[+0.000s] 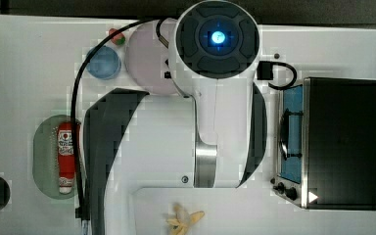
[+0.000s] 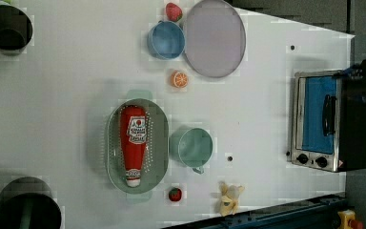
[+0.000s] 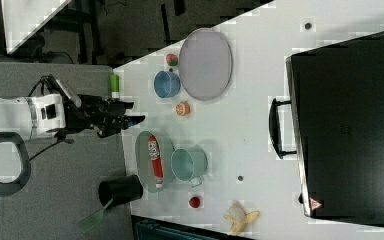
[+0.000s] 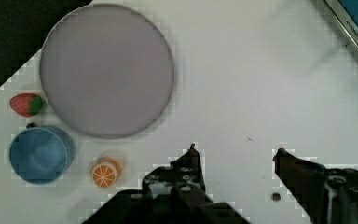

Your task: Pick ketchup from strainer and place it on the table

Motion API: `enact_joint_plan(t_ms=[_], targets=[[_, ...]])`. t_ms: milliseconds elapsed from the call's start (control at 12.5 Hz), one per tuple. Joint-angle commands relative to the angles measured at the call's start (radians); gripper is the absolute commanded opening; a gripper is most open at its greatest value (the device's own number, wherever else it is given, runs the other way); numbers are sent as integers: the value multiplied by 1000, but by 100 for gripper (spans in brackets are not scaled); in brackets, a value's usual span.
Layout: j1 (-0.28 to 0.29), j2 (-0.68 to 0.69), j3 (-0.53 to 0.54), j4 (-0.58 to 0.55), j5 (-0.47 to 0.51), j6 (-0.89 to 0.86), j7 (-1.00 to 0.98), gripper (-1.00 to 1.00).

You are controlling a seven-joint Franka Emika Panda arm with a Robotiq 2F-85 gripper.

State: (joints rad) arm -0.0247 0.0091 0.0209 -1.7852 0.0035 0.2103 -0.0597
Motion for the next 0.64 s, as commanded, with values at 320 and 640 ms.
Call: enact_joint_plan(t_ms=[320,640], targets=[[-88,-261,103,-107,32,-185,77,100],[-50,-227,232,-107,32,-112,77,100]])
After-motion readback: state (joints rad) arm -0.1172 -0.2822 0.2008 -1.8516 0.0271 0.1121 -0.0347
